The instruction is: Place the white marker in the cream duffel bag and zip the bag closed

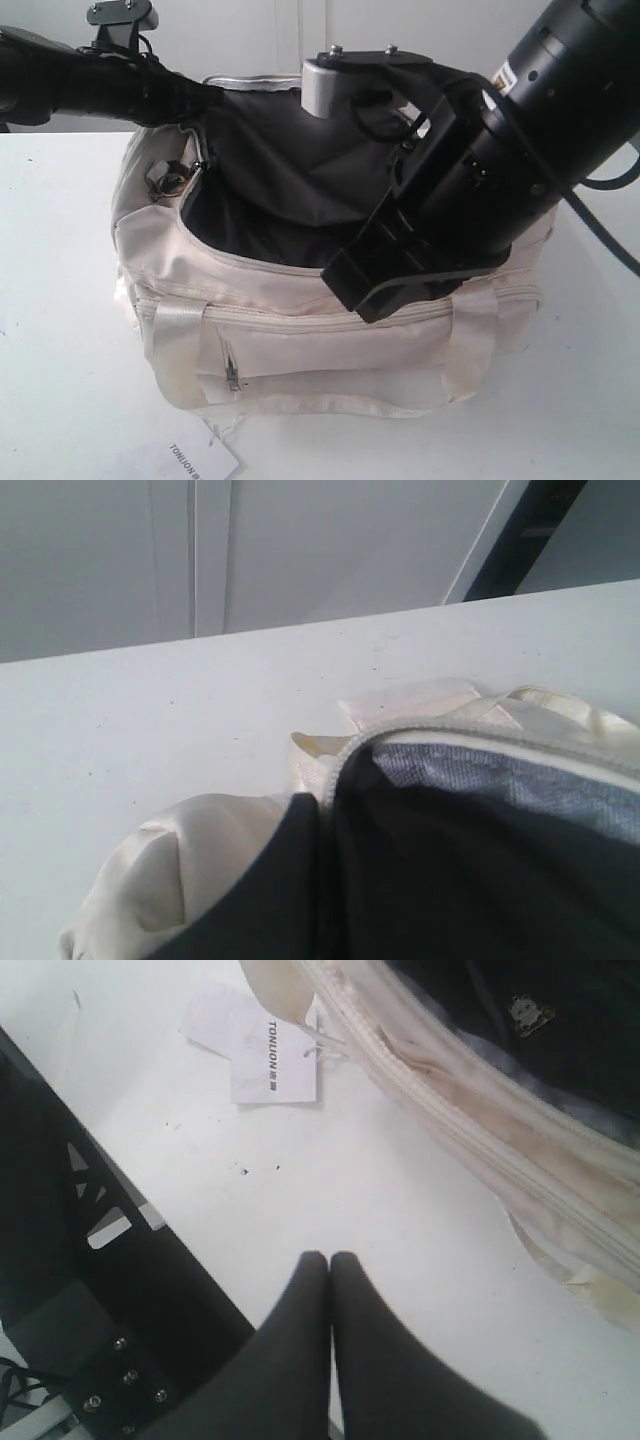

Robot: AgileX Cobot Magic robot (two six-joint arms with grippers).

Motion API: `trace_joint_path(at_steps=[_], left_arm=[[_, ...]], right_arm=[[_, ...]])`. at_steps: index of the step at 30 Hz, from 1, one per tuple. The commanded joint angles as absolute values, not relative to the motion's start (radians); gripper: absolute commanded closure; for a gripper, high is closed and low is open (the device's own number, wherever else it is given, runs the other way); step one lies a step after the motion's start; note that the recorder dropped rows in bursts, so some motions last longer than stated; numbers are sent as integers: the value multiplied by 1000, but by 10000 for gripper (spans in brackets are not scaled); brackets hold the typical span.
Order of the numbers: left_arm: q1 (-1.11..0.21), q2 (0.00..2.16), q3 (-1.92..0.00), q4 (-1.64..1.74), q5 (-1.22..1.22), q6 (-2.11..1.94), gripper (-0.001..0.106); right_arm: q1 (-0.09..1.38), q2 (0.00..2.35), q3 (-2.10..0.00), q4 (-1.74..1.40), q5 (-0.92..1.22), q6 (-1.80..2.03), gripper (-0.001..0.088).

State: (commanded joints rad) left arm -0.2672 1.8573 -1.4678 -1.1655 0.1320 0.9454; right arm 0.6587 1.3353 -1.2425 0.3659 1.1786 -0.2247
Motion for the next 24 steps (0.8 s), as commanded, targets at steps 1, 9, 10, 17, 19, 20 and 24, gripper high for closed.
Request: trace_joint_path(at_steps=[1,9,10,17,19,20,24], left_arm=[[-267,1850,-1468,-1165,154,954,1053],[-267,1795,-1468,-1162,345,1001,1053],[-267,1791,-1468,-1159,371,1001,1053],[-267,1755,-1468,-1143,560,1001,1053],[-267,1754,-1468,-1143,629,1001,1053],[-267,1754,-1468,-1143,665,1001,1053],[-267,1754,-1468,-1143,789,1001,1053]], right_arm=[[659,1335,-1243,366,1175,-225,868],[659,1335,-1243,366,1174,-225,868],[659,1335,-1243,366,1174,-225,868],[659,1335,-1243,366,1164,-225,868],[659,1335,-1243,366,1154,-223,868],[659,1335,-1243,366,1149,-221,868],[659,1335,-1243,366,1137,-203,868]])
